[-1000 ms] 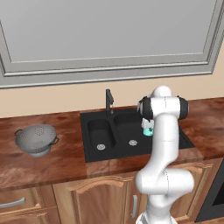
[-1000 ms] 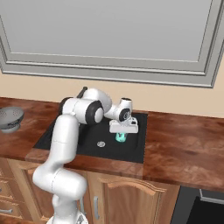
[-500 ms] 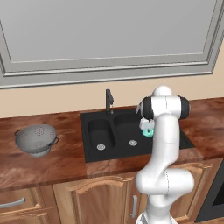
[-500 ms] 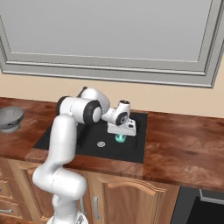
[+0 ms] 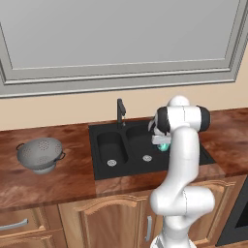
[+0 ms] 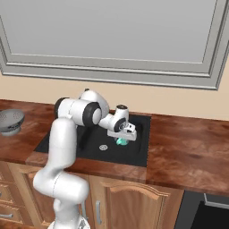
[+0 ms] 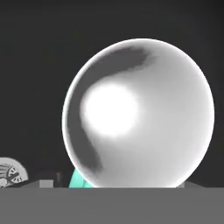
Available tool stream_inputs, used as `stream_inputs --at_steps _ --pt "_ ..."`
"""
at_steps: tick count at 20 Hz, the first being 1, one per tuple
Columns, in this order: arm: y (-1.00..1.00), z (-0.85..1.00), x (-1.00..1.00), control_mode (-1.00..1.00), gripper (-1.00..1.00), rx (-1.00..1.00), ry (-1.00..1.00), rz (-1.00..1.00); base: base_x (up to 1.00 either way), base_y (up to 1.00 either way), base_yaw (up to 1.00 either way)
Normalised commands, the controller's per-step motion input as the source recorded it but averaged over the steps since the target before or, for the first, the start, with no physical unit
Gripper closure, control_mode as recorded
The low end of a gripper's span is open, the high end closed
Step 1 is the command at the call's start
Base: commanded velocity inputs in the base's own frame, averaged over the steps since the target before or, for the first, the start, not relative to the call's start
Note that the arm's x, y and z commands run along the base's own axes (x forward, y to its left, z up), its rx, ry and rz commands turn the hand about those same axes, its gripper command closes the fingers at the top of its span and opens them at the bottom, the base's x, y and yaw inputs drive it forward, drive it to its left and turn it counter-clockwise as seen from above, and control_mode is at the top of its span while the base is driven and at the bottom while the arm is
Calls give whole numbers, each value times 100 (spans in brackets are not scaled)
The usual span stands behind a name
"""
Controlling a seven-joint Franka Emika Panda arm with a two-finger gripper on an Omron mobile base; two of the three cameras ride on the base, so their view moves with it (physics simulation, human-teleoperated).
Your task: Place the colander in the left basin and the mug in the right basin of the sink.
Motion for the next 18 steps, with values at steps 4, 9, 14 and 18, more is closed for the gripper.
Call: stream_inputs --at_steps 4,9,14,18 --pt "5 10 -1 -100 -100 -5 -5 -10 0 0 0" --pt "0 26 -8 -100 -100 -1 -5 -10 0 0 0" --pt "7 34 -7 -100 -100 -2 -3 -12 0 0 0" --pt "11 34 -23 -100 -100 0 -2 -9 0 0 0"
